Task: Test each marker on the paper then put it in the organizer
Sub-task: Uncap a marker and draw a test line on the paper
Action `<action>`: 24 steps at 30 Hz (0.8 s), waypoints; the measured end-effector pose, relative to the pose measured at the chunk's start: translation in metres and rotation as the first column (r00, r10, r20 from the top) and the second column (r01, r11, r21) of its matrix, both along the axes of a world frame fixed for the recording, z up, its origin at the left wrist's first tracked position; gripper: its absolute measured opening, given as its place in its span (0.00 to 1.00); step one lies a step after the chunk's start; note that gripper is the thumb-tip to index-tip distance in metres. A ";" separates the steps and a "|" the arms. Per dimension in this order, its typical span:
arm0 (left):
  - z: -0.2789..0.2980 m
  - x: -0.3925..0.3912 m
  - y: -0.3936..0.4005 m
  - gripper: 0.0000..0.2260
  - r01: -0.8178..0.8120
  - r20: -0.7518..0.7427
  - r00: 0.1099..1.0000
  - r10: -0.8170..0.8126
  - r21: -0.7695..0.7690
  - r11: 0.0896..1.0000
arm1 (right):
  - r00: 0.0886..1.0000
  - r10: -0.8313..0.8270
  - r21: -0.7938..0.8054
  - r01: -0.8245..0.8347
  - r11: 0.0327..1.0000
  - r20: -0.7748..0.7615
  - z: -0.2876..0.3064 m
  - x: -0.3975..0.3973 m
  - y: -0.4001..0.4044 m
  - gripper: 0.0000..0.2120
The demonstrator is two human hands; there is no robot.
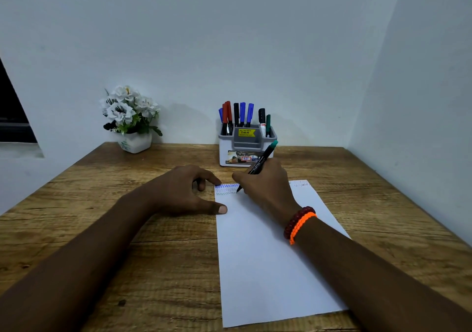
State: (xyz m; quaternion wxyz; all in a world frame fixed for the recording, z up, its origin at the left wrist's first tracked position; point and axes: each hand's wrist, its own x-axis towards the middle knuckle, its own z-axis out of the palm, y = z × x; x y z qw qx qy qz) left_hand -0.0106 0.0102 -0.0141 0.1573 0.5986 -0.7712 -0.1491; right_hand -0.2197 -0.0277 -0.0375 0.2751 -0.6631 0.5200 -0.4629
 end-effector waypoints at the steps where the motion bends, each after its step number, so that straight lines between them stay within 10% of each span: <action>1: 0.000 0.000 0.000 0.34 0.000 0.000 1.000 0.000 0.001 1.000 | 1.000 0.001 -0.002 -0.001 1.000 0.004 0.000 0.000 0.000 0.08; 19: -0.001 0.000 0.000 0.33 0.000 0.021 1.000 0.000 0.006 1.000 | 0.990 -0.032 0.122 0.014 0.992 0.139 0.005 -0.003 0.003 0.07; 24: -0.006 0.003 -0.004 0.12 -0.082 -0.180 0.982 0.060 -0.113 0.990 | 0.928 -0.122 0.277 0.020 0.961 0.353 0.011 -0.008 0.001 0.10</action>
